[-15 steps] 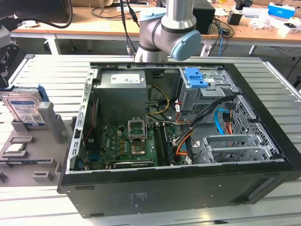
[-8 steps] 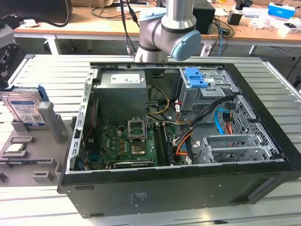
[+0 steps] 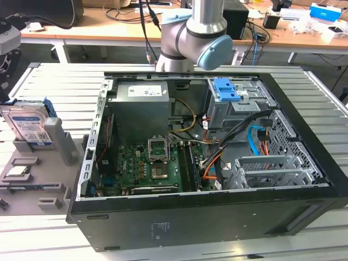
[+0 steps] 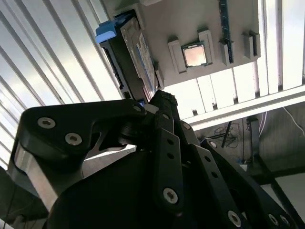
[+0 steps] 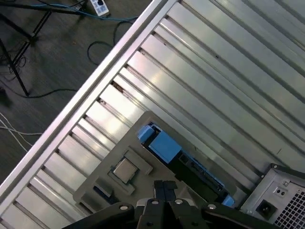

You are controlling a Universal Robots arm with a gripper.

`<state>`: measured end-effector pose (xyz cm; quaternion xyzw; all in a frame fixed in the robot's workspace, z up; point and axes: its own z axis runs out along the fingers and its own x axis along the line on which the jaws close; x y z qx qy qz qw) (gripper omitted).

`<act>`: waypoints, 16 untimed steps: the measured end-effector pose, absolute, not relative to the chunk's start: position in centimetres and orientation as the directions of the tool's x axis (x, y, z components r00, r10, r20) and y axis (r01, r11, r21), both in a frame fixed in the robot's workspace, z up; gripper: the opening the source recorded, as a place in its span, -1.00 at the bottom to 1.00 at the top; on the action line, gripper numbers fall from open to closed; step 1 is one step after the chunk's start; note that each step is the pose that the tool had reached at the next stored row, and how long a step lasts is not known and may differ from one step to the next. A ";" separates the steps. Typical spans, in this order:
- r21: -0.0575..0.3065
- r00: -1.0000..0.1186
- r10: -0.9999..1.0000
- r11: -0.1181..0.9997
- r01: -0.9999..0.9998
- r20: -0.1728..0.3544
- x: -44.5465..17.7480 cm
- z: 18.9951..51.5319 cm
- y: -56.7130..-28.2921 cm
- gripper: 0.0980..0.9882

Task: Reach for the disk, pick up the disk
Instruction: 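Pick up the disk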

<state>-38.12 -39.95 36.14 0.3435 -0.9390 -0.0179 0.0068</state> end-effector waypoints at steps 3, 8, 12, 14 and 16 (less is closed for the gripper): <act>0.038 -0.719 -0.695 0.718 -0.695 0.000 -38.1 36.1 -40.0 -0.98; 0.038 -0.678 -0.735 0.677 -0.735 0.000 -38.1 36.1 -40.0 -0.98; 0.038 -0.639 -0.769 0.639 -0.768 0.000 -38.1 36.1 -40.0 -0.98; 0.038 -0.621 -0.784 0.621 -0.783 0.000 -38.1 36.1 -40.0 -0.98; 0.038 -0.607 -0.794 0.607 -0.794 0.000 -38.1 36.1 -40.0 -0.98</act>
